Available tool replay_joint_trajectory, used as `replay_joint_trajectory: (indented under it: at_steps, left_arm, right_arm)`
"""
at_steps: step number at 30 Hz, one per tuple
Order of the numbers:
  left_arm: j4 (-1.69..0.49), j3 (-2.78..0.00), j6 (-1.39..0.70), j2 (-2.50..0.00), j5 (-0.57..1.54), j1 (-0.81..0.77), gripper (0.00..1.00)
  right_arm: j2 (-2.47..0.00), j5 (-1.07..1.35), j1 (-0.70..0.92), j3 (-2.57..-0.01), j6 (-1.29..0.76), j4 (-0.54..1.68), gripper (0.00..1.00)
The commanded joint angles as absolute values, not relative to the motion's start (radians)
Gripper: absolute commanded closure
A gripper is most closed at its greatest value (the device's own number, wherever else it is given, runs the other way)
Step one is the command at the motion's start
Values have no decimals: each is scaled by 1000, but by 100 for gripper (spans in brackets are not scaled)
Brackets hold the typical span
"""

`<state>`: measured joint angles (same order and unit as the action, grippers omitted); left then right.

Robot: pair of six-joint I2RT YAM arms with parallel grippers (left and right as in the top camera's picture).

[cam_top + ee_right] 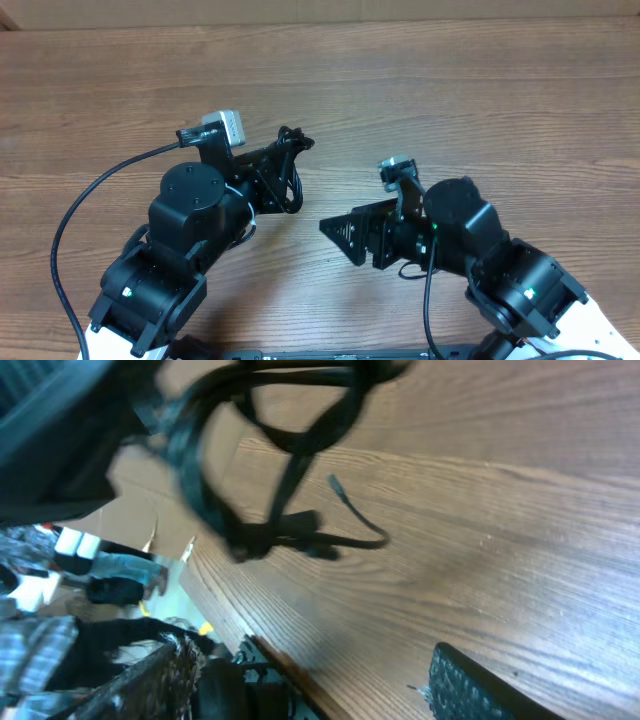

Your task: Untangle cables

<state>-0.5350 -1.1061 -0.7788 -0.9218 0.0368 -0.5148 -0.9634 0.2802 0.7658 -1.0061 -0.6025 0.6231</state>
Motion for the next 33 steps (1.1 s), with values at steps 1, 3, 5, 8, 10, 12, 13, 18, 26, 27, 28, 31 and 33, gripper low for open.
replay_joint_trajectory:
  at_steps: [1,3,5,8,10,12,13,18,26,27,28,31,33]
  left_arm:
    - [-527,-1121,-769,-911,19,-508,96]
    - [-538,-1121,-819,-911,19,-509,96]
    - [-551,-1121,-896,-911,19,-509,96]
    - [-579,-1121,-1027,-914,19,-509,96]
    - [-614,-1121,-1129,-914,19,-509,96]
    - [-660,-1121,-1257,-914,19,-509,96]
    - [-675,-1121,-1290,-914,18,-509,96]
    - [-708,-1121,-1414,-914,15,-509,96]
    - [-727,-1121,-1524,-914,4,-509,96]
    - [-726,-1121,-1539,-914,6,-509,96]
    - [-726,-1121,-1551,-914,9,-509,96]
    - [-725,-1121,-1579,-913,25,-509,96]
    - [-721,-1121,-1579,-913,30,-509,96]
  right_arm:
    - [-956,5,858,-1034,-593,646,17]
    - [-973,-56,888,-1034,-593,640,0]
    - [-987,-51,888,-1034,-594,628,0]
    - [-1005,-44,888,-1034,-594,615,0]
    - [-1010,5,888,-1034,-593,599,0]
    - [-1010,32,888,-1034,-593,588,0]
    - [-1010,31,888,-1034,-593,589,0]
    - [-1010,10,888,-1034,-594,590,3]
    - [-1011,-15,888,-1034,-593,604,13]
    - [-1012,-30,888,-1034,-593,613,14]
    - [-1014,-46,888,-1034,-593,624,14]
    - [-1037,-91,888,-1034,-593,651,14]
    - [-1055,-89,888,-1034,-594,654,16]
